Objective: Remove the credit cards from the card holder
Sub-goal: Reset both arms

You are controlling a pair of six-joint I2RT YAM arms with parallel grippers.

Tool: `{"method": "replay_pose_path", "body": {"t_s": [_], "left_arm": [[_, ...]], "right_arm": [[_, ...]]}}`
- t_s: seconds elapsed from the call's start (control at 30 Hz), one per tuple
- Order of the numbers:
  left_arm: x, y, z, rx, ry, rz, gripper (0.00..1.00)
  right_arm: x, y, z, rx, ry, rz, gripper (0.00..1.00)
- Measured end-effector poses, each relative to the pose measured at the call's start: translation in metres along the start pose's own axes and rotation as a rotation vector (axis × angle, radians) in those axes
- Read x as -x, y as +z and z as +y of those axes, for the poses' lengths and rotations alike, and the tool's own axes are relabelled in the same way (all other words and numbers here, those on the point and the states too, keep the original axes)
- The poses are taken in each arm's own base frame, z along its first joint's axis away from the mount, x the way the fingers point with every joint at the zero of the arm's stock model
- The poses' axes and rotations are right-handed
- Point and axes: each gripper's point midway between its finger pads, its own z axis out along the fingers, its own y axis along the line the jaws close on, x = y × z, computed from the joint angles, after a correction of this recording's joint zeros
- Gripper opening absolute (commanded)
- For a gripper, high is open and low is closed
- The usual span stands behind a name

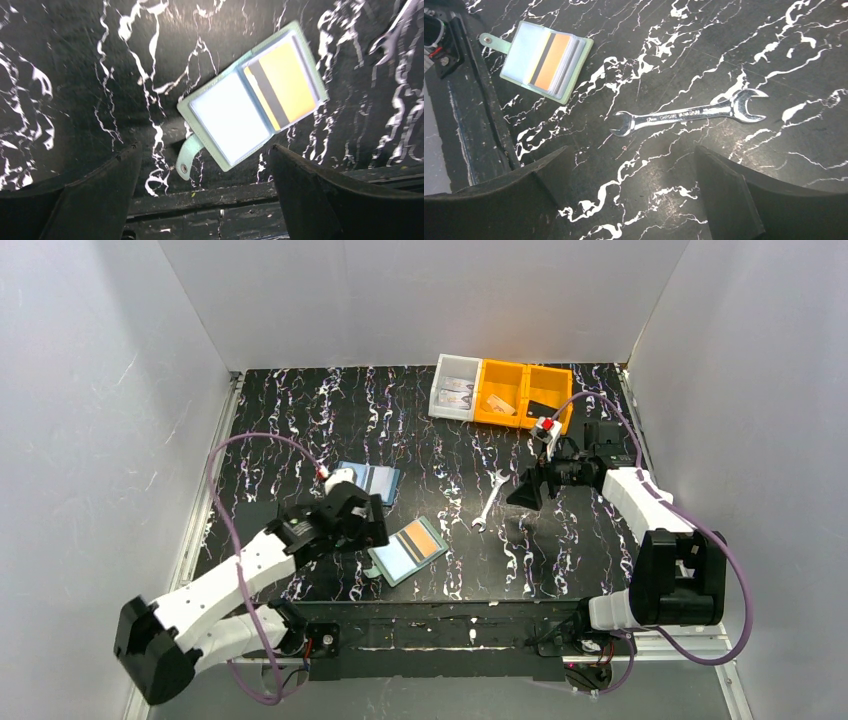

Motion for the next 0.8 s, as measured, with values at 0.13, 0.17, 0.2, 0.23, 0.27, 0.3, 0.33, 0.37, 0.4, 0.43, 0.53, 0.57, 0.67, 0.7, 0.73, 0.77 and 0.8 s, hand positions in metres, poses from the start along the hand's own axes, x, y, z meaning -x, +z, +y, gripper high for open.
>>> {"method": "replay_pose_path", "body": {"t_s": [0.13,0.17,0.2,0.23,0.27,0.3,0.33,0.37,0.4,0.43,0.53,0.57,0.67,0.7,0.73,0.77,0.8], "left_arm": [[0.026,-0.013,0.008,-0.1,-0.067,-0.091,0.98],[0.031,-0.017,0.01,-0.122,-0.087,-0.111,0.98],[0.036,-0.02,0.013,-0.139,-0.103,-0.127,0.98],[0.039,-0.022,0.015,-0.15,-0.115,-0.137,0.98],[0.042,-0.025,0.017,-0.162,-0.125,-0.146,0.98],[0.044,-0.028,0.019,-0.172,-0.129,-0.155,0.98],[0.045,-0.03,0.02,-0.179,-0.129,-0.16,0.98],[0.047,-0.032,0.022,-0.181,-0.127,-0.165,0.98],[0.048,-0.035,0.025,-0.179,-0.123,-0.167,0.98],[0.05,-0.039,0.027,-0.176,-0.118,-0.171,0.98],[0.069,-0.058,0.03,-0.173,-0.107,-0.217,0.98],[0.079,-0.066,0.03,-0.175,-0.106,-0.248,0.98],[0.106,-0.09,0.031,-0.182,-0.106,-0.337,0.98],[0.112,-0.097,0.03,-0.184,-0.107,-0.362,0.98],[0.118,-0.104,0.03,-0.187,-0.107,-0.385,0.98],[0.123,-0.109,0.029,-0.192,-0.106,-0.402,0.98],[0.126,-0.114,0.029,-0.195,-0.105,-0.414,0.98]], "right_arm": [[0.001,-0.009,-0.01,-0.042,0.0,-0.01,0.98],[0.0,-0.011,-0.012,-0.054,0.003,-0.011,0.98],[0.0,-0.014,-0.016,-0.069,0.007,-0.013,0.98],[0.0,-0.017,-0.019,-0.085,0.011,-0.015,0.98],[0.0,-0.021,-0.023,-0.102,0.015,-0.016,0.98],[0.002,-0.025,-0.026,-0.122,0.018,-0.017,0.98],[0.004,-0.029,-0.03,-0.144,0.023,-0.018,0.98],[0.008,-0.034,-0.034,-0.171,0.03,-0.021,0.98],[0.013,-0.04,-0.038,-0.201,0.034,-0.024,0.98],[0.02,-0.047,-0.044,-0.242,0.041,-0.029,0.98],[0.051,-0.078,-0.066,-0.388,0.064,-0.064,0.98],[0.064,-0.092,-0.073,-0.439,0.073,-0.084,0.98],[0.103,-0.136,-0.087,-0.578,0.099,-0.161,0.98],[0.113,-0.147,-0.089,-0.614,0.106,-0.184,0.98],[0.119,-0.156,-0.09,-0.644,0.113,-0.202,0.98],[0.123,-0.163,-0.089,-0.668,0.124,-0.216,0.98],[0.126,-0.166,-0.086,-0.679,0.135,-0.224,0.98]]}}
